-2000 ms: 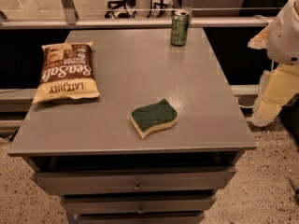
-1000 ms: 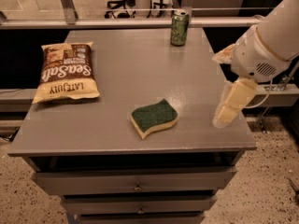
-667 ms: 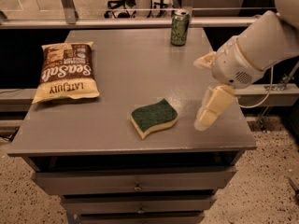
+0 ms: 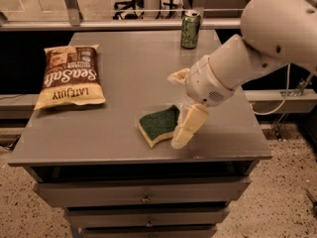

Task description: Move sponge near green can

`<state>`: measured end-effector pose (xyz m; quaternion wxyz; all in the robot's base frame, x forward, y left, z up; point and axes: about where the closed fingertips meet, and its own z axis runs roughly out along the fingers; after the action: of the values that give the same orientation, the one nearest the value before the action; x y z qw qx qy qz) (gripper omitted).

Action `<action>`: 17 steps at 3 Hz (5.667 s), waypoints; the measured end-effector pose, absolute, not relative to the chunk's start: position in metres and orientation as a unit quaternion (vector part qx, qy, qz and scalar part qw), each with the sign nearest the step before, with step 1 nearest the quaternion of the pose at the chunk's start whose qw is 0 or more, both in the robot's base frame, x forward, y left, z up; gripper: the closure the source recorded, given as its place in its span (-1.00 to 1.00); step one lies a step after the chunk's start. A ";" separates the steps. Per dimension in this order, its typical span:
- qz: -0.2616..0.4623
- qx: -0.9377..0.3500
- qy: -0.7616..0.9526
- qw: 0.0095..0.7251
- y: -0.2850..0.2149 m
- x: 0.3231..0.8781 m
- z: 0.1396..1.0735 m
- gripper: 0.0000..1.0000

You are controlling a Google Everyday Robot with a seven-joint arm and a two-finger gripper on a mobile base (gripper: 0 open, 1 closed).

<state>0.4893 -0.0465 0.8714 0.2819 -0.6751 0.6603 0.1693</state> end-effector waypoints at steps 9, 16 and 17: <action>0.034 -0.578 0.735 0.353 -0.155 0.612 0.914 1.00; 0.004 -0.529 0.759 0.380 -0.169 0.802 0.885 -0.61; 0.008 -0.528 0.760 0.379 -0.167 0.801 0.883 -0.99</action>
Offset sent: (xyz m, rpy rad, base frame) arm 0.0059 0.0254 -0.0562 -0.0495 0.0582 0.0320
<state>0.8009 -0.1671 0.8827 0.3788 -0.5284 0.7597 0.0081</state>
